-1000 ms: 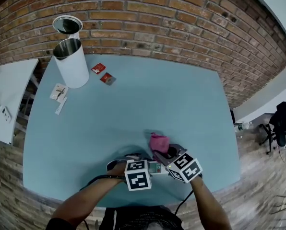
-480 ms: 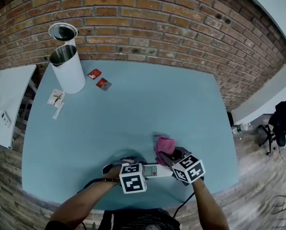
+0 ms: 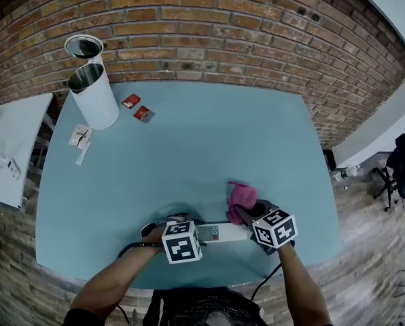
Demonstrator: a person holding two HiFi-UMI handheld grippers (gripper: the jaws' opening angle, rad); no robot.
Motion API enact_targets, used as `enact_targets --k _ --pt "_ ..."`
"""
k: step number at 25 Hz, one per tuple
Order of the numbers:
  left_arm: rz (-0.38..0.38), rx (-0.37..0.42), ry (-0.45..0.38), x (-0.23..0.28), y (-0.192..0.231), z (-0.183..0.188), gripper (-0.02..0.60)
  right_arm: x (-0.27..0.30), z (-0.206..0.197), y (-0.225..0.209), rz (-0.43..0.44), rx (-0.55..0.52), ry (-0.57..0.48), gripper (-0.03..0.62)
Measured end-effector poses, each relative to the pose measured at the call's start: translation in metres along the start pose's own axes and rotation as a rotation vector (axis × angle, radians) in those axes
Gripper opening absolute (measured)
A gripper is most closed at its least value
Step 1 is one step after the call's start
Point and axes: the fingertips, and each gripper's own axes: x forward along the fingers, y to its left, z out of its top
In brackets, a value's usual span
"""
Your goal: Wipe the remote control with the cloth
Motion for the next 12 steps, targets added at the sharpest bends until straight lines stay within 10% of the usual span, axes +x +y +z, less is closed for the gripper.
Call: enact_targets --k 12 --pt "0.009 -0.011 0.006 -0.002 0.002 -0.004 0.282 -0.014 -0.017 -0.023 -0.042 0.059 -0.038 0.067"
